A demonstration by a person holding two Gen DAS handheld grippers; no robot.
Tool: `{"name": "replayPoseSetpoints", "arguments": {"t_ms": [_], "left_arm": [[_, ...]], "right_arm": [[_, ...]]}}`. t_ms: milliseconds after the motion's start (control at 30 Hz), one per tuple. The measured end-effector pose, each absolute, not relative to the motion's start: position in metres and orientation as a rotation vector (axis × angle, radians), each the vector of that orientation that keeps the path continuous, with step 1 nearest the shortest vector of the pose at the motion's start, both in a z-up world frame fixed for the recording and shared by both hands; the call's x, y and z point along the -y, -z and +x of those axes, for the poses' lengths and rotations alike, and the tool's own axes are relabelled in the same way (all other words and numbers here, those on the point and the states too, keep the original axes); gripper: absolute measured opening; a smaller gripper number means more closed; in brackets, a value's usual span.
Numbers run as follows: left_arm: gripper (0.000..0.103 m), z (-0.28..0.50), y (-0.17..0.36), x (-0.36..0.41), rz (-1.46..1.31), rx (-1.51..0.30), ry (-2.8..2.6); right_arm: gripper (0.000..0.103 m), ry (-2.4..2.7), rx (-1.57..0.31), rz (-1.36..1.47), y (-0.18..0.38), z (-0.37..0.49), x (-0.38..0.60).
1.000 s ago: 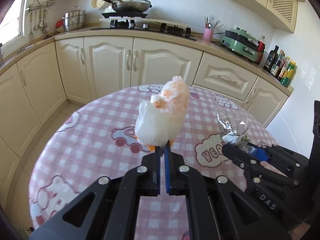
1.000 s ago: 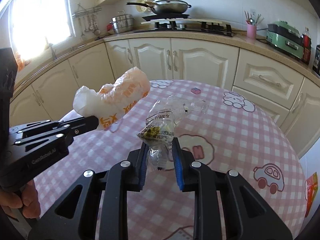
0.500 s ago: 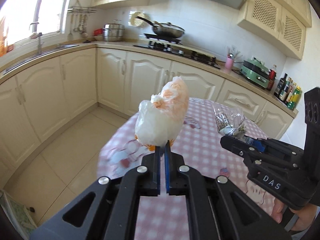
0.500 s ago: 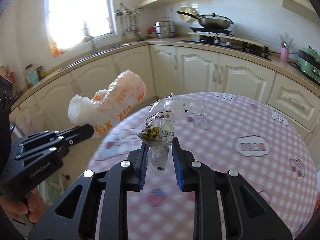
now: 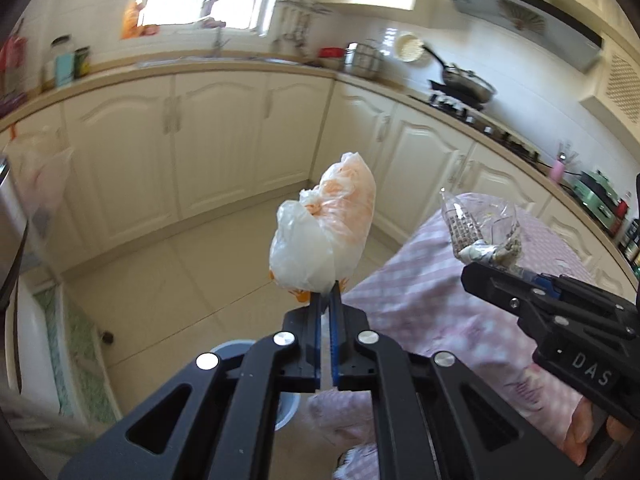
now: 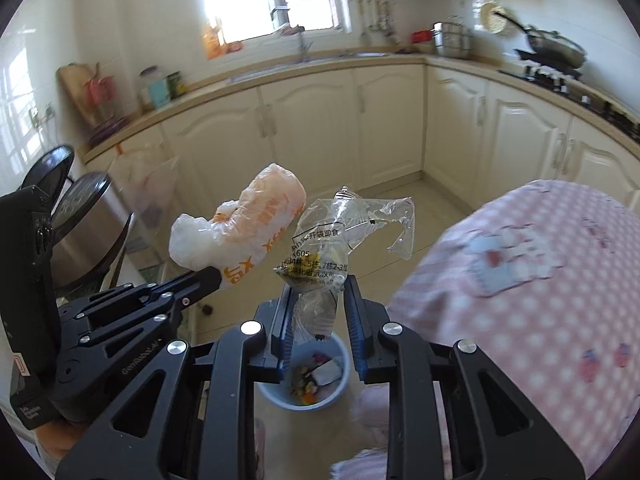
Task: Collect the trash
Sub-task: 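Carry the clear wrapper and white bag over the blue bin and open both grippers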
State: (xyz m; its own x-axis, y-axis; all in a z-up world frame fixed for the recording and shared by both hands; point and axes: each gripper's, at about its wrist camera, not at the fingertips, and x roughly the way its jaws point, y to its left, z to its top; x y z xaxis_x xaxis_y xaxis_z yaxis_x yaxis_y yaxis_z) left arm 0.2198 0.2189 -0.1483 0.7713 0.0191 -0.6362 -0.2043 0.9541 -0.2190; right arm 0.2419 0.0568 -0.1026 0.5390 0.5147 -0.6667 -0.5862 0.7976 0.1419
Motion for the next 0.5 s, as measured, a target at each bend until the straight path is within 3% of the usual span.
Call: {"name": "replayPoseSetpoints", "arguments": {"t_ms": [500], "left_arm": [[0.003,0.229,0.281,-0.294,-0.398,-0.910,-0.238]], "right_arm": [[0.022,-0.633,-0.997,-0.172,0.229,0.268,-0.145]]}}
